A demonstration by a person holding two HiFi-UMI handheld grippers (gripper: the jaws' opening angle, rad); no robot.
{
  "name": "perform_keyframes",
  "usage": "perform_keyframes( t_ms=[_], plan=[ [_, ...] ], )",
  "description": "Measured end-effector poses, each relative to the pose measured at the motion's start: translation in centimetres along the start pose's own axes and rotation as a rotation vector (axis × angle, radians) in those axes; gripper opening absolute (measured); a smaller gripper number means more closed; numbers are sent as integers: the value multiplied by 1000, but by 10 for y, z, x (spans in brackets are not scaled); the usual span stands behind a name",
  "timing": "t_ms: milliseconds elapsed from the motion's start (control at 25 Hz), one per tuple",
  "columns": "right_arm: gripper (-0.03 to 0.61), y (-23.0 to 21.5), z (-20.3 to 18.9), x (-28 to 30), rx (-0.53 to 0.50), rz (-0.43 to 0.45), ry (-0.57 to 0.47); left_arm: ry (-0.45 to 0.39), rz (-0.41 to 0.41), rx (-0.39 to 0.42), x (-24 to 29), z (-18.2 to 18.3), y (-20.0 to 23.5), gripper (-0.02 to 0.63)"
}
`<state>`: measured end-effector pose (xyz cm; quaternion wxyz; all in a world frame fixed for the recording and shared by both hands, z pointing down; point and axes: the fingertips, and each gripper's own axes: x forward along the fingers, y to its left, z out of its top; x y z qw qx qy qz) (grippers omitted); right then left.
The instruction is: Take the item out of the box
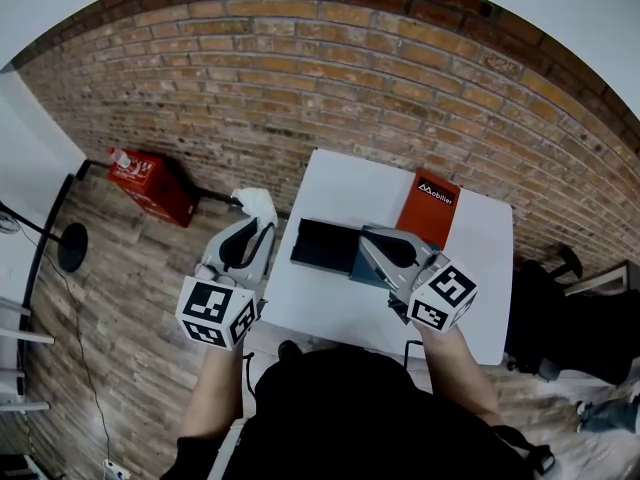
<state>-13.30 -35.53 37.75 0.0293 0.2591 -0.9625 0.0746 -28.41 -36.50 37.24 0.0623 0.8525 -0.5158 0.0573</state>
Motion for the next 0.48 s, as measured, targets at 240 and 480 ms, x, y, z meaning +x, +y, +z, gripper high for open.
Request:
perform_keyframes(
  t_ms=[240,480],
  plan=[
    [-2,2,-6,0,22,15,4,28,1,-8,3,-13,0,77],
    [-2,-1,-12,1,42,25,8,46,12,-23,6,-21,2,77]
  ],
)
